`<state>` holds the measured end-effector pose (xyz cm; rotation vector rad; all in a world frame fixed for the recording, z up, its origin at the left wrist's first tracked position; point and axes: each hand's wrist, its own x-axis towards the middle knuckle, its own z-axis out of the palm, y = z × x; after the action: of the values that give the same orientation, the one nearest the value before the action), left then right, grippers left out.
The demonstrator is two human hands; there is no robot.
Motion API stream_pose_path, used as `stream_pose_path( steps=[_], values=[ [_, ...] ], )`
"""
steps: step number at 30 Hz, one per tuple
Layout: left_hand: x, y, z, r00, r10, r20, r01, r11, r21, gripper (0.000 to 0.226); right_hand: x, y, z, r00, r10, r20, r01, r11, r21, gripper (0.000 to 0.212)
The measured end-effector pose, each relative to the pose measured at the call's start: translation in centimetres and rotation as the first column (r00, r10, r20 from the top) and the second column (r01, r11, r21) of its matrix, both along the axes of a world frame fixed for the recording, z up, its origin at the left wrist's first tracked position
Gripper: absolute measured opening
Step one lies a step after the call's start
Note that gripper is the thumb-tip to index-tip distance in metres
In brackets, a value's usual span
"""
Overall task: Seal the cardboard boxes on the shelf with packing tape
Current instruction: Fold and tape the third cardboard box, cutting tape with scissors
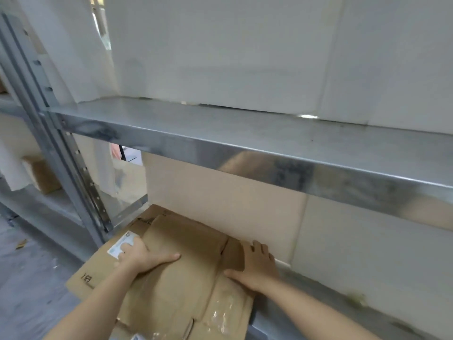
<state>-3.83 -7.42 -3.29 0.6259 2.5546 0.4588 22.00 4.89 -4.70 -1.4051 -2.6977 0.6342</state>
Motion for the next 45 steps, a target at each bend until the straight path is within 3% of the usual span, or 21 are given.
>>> stream_pose_path(
  steps=[6,10,12,23,27,29,33,36,39,41,43,45],
  values=[
    [1.9,-0.5,4.0,0.986,0.024,0.164,-0.076,0.945,0.317,0.158,4.4,-1.1,3.3,0.950,-0.133,-0.282,0.118,0.991,-0.070,0.113],
    [5.8,-0.3,6.0,0.969,-0.013,0.245,-0.092,0.907,0.412,0.160,9.1,-2.0,5.9,0.813,-0.210,-0.542,0.138,0.976,-0.171,0.113],
    [8.9,-0.2,6.2,0.959,-0.032,0.282,-0.098,0.895,0.435,0.157,12.3,-2.3,6.7,0.762,-0.235,-0.603,0.158,0.971,-0.180,0.111],
    [34.7,2.5,6.6,0.923,-0.166,0.346,-0.044,0.851,0.523,0.150,38.1,-3.4,9.7,0.730,-0.287,-0.620,0.301,0.950,-0.086,0.121],
    [42.0,3.6,7.0,0.920,-0.203,0.336,-0.032,0.814,0.580,0.133,45.3,-3.7,11.2,0.734,-0.292,-0.613,0.328,0.943,-0.057,0.122],
    [44.3,4.6,7.1,0.911,-0.254,0.325,0.021,0.815,0.580,0.142,48.2,-3.9,11.7,0.710,-0.298,-0.638,0.345,0.937,-0.054,0.124],
    [48.5,6.3,8.7,0.880,-0.343,0.328,0.098,0.807,0.583,0.126,52.6,-4.4,12.2,0.640,-0.298,-0.708,0.393,0.919,-0.032,0.143],
    [51.3,7.7,9.3,0.886,-0.328,0.327,0.083,0.807,0.585,0.107,54.1,-4.6,12.4,0.569,-0.329,-0.754,0.394,0.914,-0.101,0.140],
    [53.3,8.1,10.1,0.902,-0.290,0.321,0.056,0.814,0.577,0.091,54.7,-5.2,12.9,0.584,-0.316,-0.748,0.385,0.919,-0.088,0.141],
    [54.0,8.3,10.9,0.912,-0.268,0.311,0.047,0.821,0.570,0.093,54.9,-5.6,13.3,0.610,-0.310,-0.729,0.379,0.922,-0.074,0.140],
    [54.6,8.7,11.3,0.886,-0.324,0.331,0.064,0.794,0.605,0.106,55.1,-5.9,13.4,0.622,-0.293,-0.726,0.386,0.921,-0.041,0.138],
    [55.5,8.6,11.5,0.837,-0.395,0.378,0.067,0.760,0.646,0.099,54.9,-6.2,13.6,0.638,-0.273,-0.720,0.392,0.920,-0.002,0.140]
  ],
)
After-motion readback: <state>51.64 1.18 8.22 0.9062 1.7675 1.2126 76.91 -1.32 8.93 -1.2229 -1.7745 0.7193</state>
